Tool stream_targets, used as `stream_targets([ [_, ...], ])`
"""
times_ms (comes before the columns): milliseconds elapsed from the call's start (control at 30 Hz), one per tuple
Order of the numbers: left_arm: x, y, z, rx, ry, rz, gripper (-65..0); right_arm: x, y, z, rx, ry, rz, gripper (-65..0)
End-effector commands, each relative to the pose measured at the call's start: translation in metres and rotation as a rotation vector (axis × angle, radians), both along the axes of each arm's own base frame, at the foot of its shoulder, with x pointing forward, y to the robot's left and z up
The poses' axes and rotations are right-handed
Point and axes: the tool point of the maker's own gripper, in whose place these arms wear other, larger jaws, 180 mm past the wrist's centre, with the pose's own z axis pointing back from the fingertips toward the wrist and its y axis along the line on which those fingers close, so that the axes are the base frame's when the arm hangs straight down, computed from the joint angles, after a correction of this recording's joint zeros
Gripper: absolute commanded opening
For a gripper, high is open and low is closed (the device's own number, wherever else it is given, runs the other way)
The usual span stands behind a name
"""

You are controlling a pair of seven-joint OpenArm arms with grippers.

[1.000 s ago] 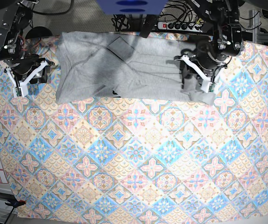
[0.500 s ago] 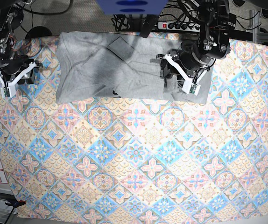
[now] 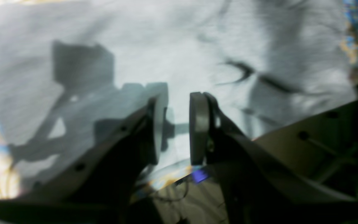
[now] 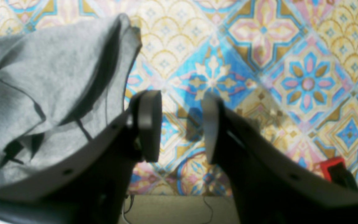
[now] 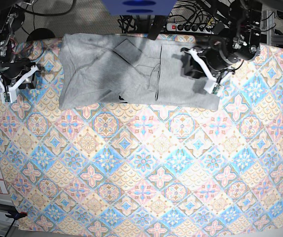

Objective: Fold the T-shirt properly
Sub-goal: 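Drag the left gripper's shirt edge inward toward the right gripper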

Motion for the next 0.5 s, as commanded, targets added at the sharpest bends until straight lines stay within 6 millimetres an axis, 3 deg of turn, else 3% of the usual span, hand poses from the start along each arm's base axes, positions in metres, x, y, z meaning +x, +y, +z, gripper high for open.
stream_targets([
  [0, 0.007, 0.007, 0.009, 0.001, -0.037, 0.018, -49.1, 0.007, -0.004, 0.011, -0.017, -0.039, 0.012, -42.9],
  [300, 0.023, 0.057, 0.02, 0.071, -0.084, 0.144, -49.1, -0.002, -0.005, 0.004, -0.037, 0.053, 0.039, -42.3],
  [467, 0.024, 0.067, 0.016, 0.082, -0.075, 0.168, -49.1, 0.003, 0.032, -0.006, 0.029, 0.086, 0.141, -37.8],
])
